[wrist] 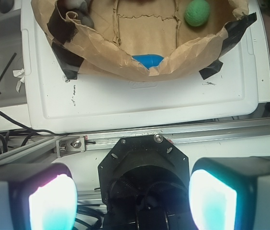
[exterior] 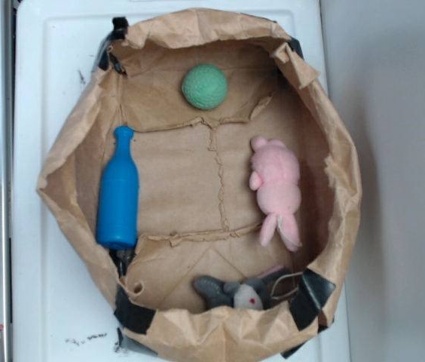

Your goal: Grab the green ball.

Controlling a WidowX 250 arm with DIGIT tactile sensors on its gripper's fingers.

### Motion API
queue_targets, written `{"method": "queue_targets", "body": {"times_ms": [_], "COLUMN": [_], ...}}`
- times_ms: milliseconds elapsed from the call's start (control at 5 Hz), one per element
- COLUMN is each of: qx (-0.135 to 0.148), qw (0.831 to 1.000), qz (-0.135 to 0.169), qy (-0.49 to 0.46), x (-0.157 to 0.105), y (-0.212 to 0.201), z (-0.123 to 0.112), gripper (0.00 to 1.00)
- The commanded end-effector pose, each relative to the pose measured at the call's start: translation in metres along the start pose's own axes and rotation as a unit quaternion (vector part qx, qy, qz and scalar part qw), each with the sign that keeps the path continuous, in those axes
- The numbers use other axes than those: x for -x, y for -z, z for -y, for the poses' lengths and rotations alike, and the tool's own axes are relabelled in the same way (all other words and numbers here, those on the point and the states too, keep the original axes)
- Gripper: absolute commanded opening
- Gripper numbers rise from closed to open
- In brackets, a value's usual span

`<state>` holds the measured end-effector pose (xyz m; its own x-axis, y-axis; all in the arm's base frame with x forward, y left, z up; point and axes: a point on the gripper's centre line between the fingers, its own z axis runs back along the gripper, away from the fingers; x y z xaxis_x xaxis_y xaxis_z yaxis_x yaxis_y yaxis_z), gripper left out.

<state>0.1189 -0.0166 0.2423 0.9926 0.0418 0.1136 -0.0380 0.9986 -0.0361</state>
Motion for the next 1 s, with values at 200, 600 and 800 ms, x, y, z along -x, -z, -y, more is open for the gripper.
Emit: {"method": "queue_targets", "body": {"times_ms": [200, 600, 800], "qx": [-0.028, -0.037, -0.037], "qw": [0.997, 0.992, 0.995], "qz": [0.037, 0.052, 0.093], "qy": [-0.069, -0.105, -0.004], "x": [-0.038, -0.106, -0.145], "y": [0.007, 0.024, 0.049], "z": [-0.011, -0.039, -0.052], "gripper": [1.00, 1.00, 1.00]}}
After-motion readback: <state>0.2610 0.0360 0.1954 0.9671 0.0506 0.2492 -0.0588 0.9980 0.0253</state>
